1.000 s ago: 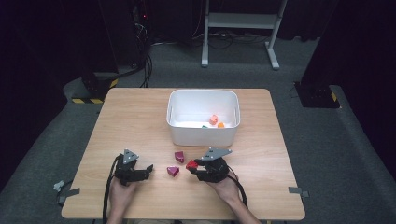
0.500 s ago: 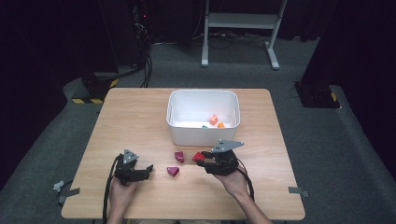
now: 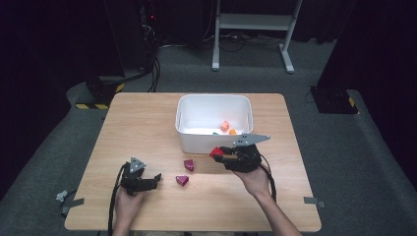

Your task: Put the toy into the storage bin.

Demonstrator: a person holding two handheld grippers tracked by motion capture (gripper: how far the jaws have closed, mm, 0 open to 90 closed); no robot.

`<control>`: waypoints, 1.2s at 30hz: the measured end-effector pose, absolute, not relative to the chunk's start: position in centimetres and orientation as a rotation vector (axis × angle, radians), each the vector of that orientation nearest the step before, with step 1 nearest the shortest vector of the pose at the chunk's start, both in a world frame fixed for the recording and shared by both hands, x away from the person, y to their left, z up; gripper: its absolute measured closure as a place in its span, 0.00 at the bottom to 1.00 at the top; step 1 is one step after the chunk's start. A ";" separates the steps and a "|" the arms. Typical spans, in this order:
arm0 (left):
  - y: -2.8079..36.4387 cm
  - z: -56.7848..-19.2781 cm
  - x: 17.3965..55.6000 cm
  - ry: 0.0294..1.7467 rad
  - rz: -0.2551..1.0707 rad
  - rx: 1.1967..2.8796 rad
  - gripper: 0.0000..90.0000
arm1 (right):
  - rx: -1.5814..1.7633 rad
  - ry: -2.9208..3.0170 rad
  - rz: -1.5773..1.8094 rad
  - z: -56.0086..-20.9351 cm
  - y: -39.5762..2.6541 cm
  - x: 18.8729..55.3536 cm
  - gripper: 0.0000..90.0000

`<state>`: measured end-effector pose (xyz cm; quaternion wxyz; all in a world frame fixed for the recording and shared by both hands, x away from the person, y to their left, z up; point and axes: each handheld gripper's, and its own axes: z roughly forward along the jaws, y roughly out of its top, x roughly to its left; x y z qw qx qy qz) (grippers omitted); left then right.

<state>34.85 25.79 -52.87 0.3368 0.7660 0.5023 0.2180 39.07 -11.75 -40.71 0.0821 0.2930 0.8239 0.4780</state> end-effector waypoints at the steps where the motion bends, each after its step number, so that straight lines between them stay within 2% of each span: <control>1: 25.8 -52.9 34.9 1.309 0.568 1.997 0.17 | 0.877 2.457 1.429 -40.4 -11.9 39.2 0.66; 18: 25.8 -52.9 34.9 1.309 0.569 1.997 0.17 | 0.909 2.386 1.435 -36.3 -13.1 41.8 0.66; 27: 25.8 -52.9 34.9 1.309 0.569 1.997 0.17 | 0.953 2.371 1.401 -35.4 -12.8 43.7 0.66; 36: 25.8 -52.9 34.9 1.309 0.568 1.997 0.17 | 1.040 2.351 1.354 -36.1 -12.9 45.9 0.65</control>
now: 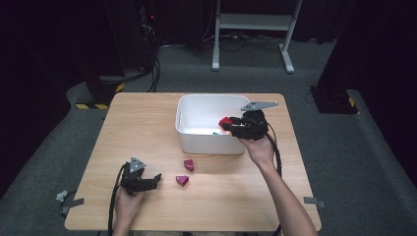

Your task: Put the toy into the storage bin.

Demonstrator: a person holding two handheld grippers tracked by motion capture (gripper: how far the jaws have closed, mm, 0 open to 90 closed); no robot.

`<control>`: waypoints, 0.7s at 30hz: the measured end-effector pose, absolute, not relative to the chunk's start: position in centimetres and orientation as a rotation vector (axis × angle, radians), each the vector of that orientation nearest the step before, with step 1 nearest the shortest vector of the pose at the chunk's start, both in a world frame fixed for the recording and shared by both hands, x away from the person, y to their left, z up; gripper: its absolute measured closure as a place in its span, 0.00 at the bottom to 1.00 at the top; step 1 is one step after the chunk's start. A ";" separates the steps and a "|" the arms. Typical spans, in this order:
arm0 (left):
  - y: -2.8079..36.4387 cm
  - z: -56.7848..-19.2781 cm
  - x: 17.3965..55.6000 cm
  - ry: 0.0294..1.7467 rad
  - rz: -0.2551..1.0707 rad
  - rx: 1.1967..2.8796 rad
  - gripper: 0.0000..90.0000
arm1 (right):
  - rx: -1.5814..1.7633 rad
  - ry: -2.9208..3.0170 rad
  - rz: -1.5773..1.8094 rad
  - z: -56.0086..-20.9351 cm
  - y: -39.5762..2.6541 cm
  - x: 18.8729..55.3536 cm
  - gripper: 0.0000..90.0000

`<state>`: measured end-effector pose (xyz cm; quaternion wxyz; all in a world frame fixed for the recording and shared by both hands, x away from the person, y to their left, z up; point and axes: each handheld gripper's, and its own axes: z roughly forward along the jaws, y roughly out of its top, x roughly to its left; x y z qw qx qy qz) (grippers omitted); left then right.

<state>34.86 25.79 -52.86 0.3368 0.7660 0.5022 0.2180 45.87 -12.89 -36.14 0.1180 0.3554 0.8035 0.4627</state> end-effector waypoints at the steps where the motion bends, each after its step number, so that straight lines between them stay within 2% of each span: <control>1: 25.8 -52.9 34.9 1.309 0.568 1.997 0.17 | 1.053 2.347 1.346 -36.3 -12.9 46.1 0.65; 15: 25.8 -52.9 34.9 1.309 0.569 1.998 0.17 | 1.168 2.293 1.257 -37.7 -13.7 48.3 0.64; 21: 25.8 -52.9 34.9 1.309 0.568 1.997 0.17 | 1.190 2.284 1.225 -38.2 -13.8 48.7 0.52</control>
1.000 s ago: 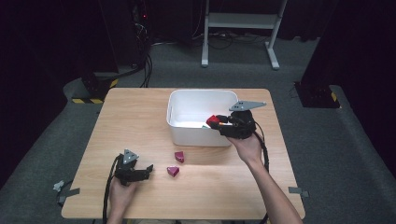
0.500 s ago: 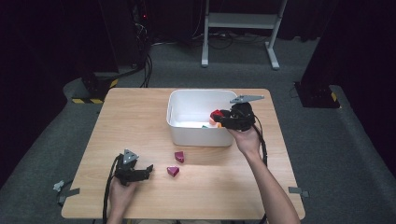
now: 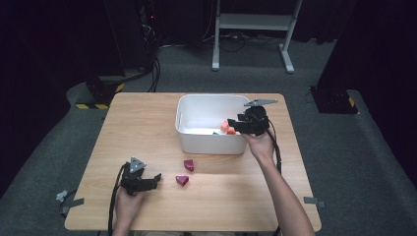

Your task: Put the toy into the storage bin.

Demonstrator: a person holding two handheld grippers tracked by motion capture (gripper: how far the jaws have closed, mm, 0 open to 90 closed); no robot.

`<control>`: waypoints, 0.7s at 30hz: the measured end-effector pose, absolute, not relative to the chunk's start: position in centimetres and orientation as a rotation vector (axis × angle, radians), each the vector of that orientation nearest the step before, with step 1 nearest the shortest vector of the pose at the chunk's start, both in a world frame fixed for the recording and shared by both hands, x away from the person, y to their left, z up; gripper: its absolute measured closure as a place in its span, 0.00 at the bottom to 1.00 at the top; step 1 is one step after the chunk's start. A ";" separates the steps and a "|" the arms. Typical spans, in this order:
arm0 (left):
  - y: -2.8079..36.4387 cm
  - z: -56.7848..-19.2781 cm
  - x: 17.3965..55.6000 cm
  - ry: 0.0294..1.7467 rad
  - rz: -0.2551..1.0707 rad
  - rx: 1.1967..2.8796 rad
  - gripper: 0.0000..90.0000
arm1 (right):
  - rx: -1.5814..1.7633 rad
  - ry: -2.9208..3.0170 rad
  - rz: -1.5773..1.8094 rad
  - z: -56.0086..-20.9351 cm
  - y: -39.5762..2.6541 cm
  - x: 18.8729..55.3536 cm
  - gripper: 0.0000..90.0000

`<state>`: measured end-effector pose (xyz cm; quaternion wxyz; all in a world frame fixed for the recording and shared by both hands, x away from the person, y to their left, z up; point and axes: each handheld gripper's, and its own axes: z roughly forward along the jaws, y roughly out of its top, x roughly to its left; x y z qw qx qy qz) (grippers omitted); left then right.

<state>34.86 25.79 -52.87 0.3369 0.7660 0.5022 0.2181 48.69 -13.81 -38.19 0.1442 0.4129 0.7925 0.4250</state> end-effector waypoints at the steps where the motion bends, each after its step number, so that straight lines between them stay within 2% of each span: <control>1: 25.8 -52.9 34.9 1.309 0.568 1.997 0.17 | 1.190 2.282 1.221 -38.2 -13.8 48.6 0.51; 12: 25.8 -52.9 34.9 1.308 0.569 1.999 0.17 | 1.081 2.249 1.307 -36.6 -13.7 45.7 0.52; 21: 25.9 -52.8 34.9 1.311 0.553 1.990 0.17 | 1.065 2.236 1.357 -37.9 -15.3 42.4 0.53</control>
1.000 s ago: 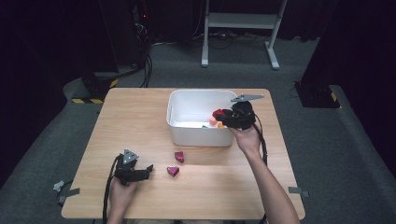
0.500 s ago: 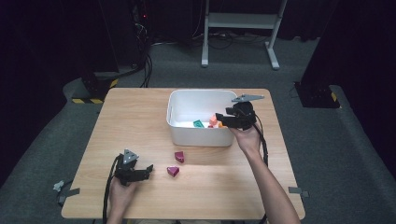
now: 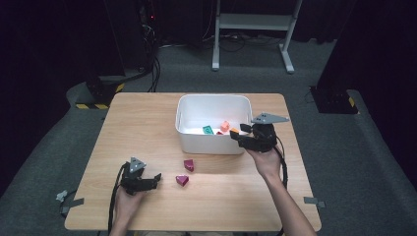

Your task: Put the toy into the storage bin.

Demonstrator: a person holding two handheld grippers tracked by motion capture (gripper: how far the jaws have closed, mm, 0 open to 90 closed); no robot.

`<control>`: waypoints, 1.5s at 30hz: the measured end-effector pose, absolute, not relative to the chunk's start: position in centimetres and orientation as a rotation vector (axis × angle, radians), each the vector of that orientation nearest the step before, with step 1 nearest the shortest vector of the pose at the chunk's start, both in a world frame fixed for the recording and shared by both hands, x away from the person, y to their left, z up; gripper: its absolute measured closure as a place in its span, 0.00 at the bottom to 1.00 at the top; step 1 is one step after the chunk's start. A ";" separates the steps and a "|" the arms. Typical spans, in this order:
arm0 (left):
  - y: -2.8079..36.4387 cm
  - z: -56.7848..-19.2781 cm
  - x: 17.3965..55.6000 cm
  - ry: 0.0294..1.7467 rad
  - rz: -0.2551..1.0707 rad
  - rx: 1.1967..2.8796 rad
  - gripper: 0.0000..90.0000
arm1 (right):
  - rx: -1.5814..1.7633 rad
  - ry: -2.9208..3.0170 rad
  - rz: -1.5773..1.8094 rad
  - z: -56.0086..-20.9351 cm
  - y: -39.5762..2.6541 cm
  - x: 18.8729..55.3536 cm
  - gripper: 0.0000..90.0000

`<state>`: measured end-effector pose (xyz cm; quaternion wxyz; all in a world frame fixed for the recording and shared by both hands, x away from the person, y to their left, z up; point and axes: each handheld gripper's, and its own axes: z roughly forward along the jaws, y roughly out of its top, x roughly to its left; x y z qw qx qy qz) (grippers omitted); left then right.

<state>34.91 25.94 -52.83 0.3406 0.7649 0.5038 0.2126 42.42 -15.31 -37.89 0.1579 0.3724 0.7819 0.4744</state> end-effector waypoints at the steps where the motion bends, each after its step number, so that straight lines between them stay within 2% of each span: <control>1: 26.0 -52.8 34.9 1.311 0.551 1.989 0.17 | 1.062 2.236 1.358 -38.1 -15.5 42.1 0.53; 8: 25.7 -52.8 34.9 1.317 0.573 2.000 0.16 | 1.053 2.248 1.362 -40.2 -16.4 39.8 0.53; 14: 25.6 -52.8 34.8 1.322 0.573 1.999 0.16 | 1.063 2.275 1.367 -43.4 -16.6 38.5 0.53; 27: 25.5 -51.9 33.9 1.292 0.551 1.987 0.17 | 1.171 2.314 1.252 -49.2 -17.2 38.5 0.53; 38: 24.3 -50.9 32.6 1.232 0.509 1.976 0.16 | 1.216 2.319 1.131 -51.4 -17.1 39.4 0.51; 45: 21.7 -50.8 32.3 1.157 0.444 2.005 0.16 | 1.248 2.312 1.075 -52.2 -17.4 39.7 0.49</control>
